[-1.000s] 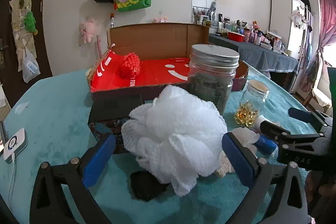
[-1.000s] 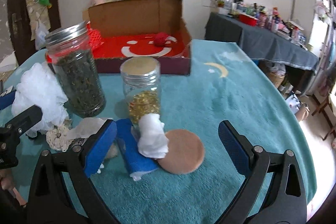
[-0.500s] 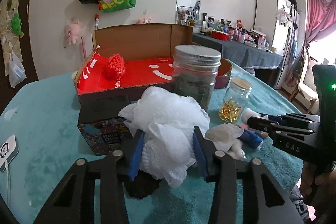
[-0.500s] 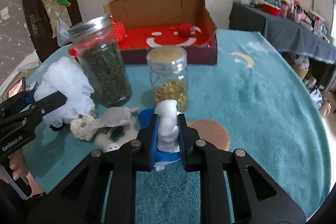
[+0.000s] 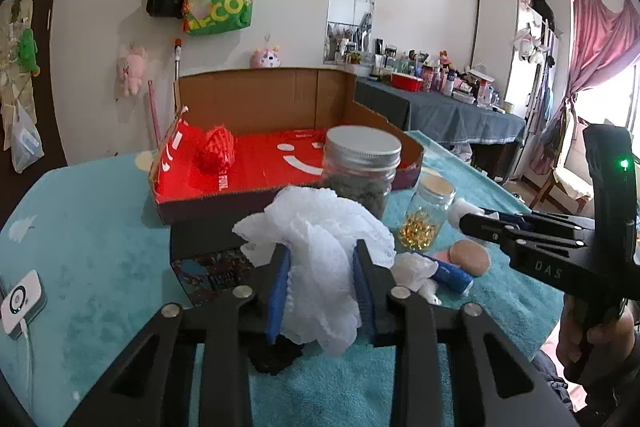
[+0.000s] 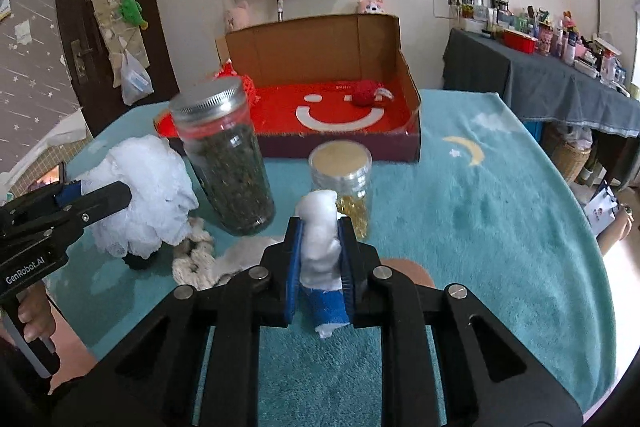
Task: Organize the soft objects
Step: 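Carry the white mesh puff and white plush toy over the box with both tools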
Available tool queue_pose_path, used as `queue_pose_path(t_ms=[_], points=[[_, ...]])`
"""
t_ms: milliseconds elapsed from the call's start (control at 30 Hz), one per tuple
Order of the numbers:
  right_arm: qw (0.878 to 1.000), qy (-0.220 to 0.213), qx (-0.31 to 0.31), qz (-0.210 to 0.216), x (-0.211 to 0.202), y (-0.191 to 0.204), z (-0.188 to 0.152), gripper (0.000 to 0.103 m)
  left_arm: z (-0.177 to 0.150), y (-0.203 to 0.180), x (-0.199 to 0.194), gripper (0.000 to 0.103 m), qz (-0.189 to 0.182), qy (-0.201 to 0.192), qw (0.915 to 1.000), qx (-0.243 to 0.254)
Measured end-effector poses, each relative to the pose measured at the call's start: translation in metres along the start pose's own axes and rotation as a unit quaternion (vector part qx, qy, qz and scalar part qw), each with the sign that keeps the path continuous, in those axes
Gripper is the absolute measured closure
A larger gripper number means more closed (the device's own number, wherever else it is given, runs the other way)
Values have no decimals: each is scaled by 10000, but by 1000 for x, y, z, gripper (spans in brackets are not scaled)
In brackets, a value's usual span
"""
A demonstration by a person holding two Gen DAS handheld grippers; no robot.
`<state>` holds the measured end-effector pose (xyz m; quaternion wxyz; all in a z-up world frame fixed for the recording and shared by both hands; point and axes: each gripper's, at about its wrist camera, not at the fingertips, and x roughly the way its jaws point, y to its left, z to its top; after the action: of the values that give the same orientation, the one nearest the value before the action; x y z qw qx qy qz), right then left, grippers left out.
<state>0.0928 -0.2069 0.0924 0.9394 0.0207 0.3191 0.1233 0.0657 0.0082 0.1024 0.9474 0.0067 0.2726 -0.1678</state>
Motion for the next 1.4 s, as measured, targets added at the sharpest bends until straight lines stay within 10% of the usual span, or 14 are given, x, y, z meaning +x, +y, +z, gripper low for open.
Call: queue_pose_path(t_ms=[267, 1400], points=[[9999, -169, -31, 19, -8, -1, 12, 86, 6, 1, -8, 90, -166, 18, 9998, 54], [9977, -310, -392, 451, 10, -11, 96, 86, 87, 37, 0, 92, -274, -270, 9993, 39]])
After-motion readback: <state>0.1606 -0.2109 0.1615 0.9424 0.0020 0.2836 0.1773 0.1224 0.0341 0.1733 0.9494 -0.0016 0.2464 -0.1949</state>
